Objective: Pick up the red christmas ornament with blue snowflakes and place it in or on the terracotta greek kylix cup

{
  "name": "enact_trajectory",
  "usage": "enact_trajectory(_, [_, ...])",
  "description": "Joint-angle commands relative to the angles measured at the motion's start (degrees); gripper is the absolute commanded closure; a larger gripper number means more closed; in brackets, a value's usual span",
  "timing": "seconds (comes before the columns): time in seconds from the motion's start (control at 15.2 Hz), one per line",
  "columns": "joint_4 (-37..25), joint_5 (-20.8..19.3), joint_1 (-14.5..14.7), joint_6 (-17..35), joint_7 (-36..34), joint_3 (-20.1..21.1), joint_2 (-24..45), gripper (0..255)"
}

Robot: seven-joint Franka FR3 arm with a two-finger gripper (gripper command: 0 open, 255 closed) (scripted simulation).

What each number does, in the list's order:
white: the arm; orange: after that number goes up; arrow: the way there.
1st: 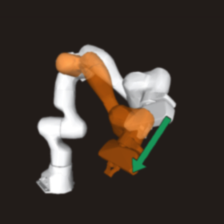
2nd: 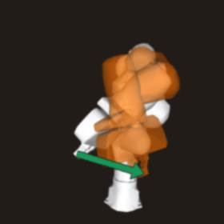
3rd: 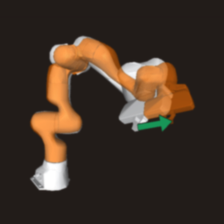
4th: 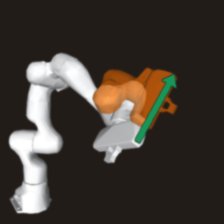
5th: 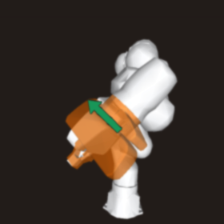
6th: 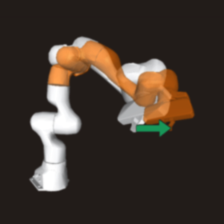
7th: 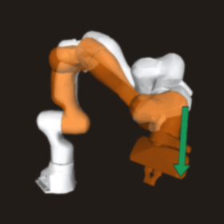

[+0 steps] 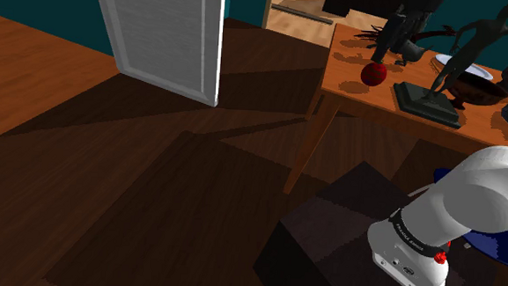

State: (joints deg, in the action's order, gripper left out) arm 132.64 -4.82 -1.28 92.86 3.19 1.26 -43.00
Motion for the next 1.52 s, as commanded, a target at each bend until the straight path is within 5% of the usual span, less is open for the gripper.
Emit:
enact_trajectory(0.0, [0.0, 0.0, 0.0, 0.0, 0.0, 0.0, 0.0, 0])
enact_trajectory(0.86, [4.7, -11.0, -2.0, 14.3, 25.9, -17.8, 5.8, 0])
enact_trajectory(1.45, [-0.9, -12.5, -0.6, 25.1, 43.7, -30.4, 18.7, 0])
